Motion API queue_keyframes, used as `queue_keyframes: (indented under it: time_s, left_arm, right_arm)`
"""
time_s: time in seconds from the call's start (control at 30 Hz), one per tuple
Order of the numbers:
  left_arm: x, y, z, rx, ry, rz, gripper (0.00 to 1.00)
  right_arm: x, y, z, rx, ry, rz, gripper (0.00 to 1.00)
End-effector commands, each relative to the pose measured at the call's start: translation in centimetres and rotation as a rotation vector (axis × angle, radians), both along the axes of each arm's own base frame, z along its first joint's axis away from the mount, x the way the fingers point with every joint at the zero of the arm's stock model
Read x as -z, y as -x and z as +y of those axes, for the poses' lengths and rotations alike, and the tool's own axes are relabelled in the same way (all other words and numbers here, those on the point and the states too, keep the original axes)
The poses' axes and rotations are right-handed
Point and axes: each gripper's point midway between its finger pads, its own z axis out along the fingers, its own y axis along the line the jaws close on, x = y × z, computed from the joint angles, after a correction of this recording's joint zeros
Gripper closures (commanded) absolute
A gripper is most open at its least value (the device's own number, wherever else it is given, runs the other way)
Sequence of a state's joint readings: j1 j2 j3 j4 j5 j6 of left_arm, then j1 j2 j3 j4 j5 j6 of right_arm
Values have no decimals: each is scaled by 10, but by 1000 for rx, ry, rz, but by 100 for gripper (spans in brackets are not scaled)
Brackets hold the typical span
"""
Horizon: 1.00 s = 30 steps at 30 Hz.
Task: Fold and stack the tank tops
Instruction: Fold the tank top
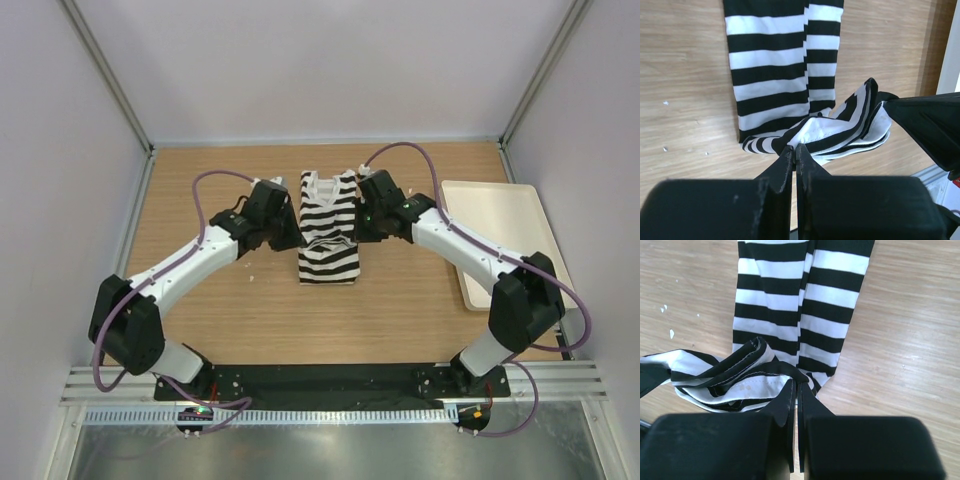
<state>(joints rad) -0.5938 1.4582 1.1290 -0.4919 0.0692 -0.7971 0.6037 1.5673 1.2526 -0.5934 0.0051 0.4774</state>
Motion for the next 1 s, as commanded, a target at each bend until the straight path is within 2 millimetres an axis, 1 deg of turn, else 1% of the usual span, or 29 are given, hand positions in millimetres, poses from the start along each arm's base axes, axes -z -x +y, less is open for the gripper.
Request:
queue_keyframes:
  time_s: [0.0, 0.07, 0.1, 0.13, 0.2, 0.23, 0.27, 0.33, 0.37, 0.5, 0.53, 0.6, 0.67, 0.7, 0.77, 0.8, 0.87, 0.9, 0.93, 0.97]
  left_arm:
    - [-15, -17, -1, 10, 7, -47, 100]
    - [-9, -23, 0, 6, -4, -38, 100]
    - [-9, -27, 1, 2, -3, -39, 100]
    - [-3, -31, 0, 1, -10, -28, 100]
    - [-4, -38, -2, 2, 1, -30, 100]
    - [2, -40, -5, 8, 3, -19, 100]
    - [0, -45, -7, 8, 8, -25, 100]
    - [3, -50, -8, 8, 10, -18, 100]
    - [5, -55, -10, 10, 8, -16, 100]
    - [11, -68, -9, 0, 10, -7, 100]
    - [12, -70, -10, 4, 15, -1, 100]
    - [16, -76, -10, 1, 17, 8, 100]
    - [13, -81, -11, 0, 22, 1, 100]
    - [17, -84, -10, -5, 20, 5, 100]
    - [16, -90, -10, -11, 23, 3, 100]
    - [20, -94, -9, -20, 22, 6, 100]
    - [20, -99, -12, -14, 34, 7, 100]
    - [28, -104, -12, -18, 32, 18, 100]
    - [27, -108, -14, -17, 40, 14, 100]
    - [30, -112, -15, -18, 43, 17, 100]
  right_arm:
    - [-16, -18, 6, -19, -27, -39, 99]
    - [-16, -27, 4, -11, -26, -42, 99]
    - [-15, -29, 4, -12, -22, -39, 98]
    - [-15, -32, 3, -5, -23, -39, 99]
    - [-11, -40, 3, 0, -15, -31, 98]
    - [-8, -40, 1, 1, -7, -23, 98]
    - [-9, -44, 2, 3, -9, -26, 99]
    - [-3, -49, 0, 10, -1, -18, 98]
    - [-4, -53, -2, 20, -1, -20, 98]
    - [3, -65, -6, 40, 5, -9, 99]
    - [1, -68, -6, 43, 2, -14, 98]
    - [5, -72, -7, 48, 4, -7, 98]
    - [4, -76, -7, 52, 5, -9, 98]
    - [5, -79, -9, 58, 5, -8, 98]
    - [7, -85, -8, 63, 7, -5, 98]
    - [8, -89, -9, 68, 6, -8, 98]
    - [14, -96, -9, 77, 12, -1, 98]
    - [16, -100, -9, 81, 12, 1, 98]
    - [14, -106, -10, 90, 4, -6, 98]
    - [24, -110, -11, 97, 12, 10, 97]
